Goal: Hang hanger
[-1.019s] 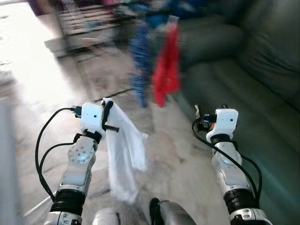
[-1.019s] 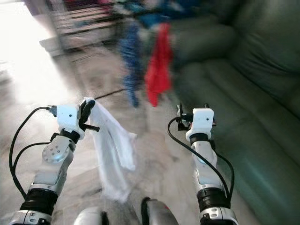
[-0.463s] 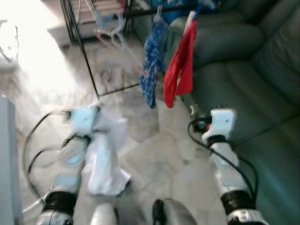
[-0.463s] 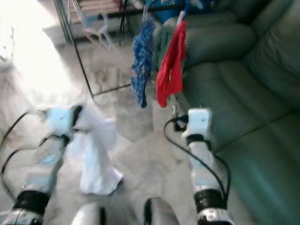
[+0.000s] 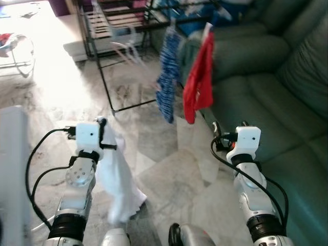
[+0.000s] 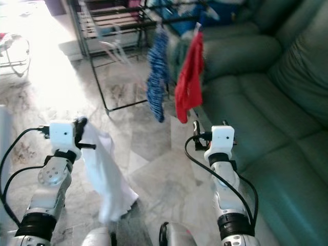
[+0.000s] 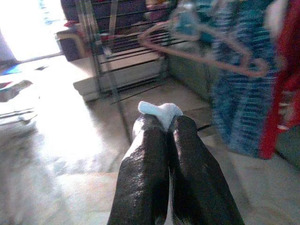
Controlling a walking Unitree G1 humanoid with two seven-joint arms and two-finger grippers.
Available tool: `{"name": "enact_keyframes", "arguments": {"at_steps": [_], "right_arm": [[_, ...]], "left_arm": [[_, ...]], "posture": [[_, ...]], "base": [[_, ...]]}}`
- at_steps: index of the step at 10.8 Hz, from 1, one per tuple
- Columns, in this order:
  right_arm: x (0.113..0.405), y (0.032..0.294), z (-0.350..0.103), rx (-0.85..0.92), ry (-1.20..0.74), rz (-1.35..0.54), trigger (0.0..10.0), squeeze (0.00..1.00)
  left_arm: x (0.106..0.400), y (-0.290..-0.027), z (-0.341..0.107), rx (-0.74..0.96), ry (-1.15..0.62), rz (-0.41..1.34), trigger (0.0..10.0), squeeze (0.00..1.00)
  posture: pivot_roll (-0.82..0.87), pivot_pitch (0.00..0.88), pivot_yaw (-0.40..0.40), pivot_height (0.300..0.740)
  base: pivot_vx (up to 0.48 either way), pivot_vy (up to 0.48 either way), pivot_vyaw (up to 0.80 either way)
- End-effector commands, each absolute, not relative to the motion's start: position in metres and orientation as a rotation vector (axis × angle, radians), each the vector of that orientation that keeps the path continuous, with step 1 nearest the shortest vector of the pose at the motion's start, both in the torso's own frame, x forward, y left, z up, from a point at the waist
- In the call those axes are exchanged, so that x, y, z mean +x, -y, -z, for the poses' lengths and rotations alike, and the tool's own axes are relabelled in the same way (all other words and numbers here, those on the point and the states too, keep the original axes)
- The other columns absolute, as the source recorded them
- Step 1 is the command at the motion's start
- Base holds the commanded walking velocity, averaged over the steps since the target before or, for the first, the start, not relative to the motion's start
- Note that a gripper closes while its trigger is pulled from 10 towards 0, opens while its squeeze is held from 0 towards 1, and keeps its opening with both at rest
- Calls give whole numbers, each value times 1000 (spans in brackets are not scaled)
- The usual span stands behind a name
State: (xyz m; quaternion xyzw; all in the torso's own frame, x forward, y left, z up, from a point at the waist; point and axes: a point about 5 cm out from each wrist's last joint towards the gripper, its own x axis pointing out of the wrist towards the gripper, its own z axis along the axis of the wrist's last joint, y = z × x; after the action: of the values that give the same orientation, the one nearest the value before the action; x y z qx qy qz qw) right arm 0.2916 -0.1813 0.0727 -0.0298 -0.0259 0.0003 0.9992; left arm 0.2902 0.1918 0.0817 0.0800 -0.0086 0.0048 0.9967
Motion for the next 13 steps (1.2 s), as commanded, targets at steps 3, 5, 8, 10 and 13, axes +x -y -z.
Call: {"name": "enact_keyframes", "arguments": {"at_steps": [3, 5, 8, 10, 13], "right_arm": [[294, 180, -81, -63, 88, -28, 10000, 0], [296, 178, -83, -65, 96, -40, 10000, 0], [298, 181, -84, -68, 93, -27, 10000, 0], [297, 181, -84, -81, 97, -16, 10000, 0], [297, 182, -84, -94, 96, -9, 10000, 0]], "left_arm": [[294, -193, -88, 182, 62, -37, 10000, 0], [299, -188, -92, 186, 83, -41, 10000, 0], [298, -185, -90, 190, 82, -41, 10000, 0], [296, -180, -89, 191, 85, -1, 10000, 0], [298, -179, -92, 182, 94, 10, 10000, 0]], "posture": [[-1, 86, -48, 740], [-2, 88, -52, 740], [-1, 94, -56, 740], [1, 100, -54, 740], [-1, 105, -52, 740]], "base": [[394, 273, 427], [405, 139, 397], [137, 81, 135], [169, 0, 0], [452, 0, 0]]}}
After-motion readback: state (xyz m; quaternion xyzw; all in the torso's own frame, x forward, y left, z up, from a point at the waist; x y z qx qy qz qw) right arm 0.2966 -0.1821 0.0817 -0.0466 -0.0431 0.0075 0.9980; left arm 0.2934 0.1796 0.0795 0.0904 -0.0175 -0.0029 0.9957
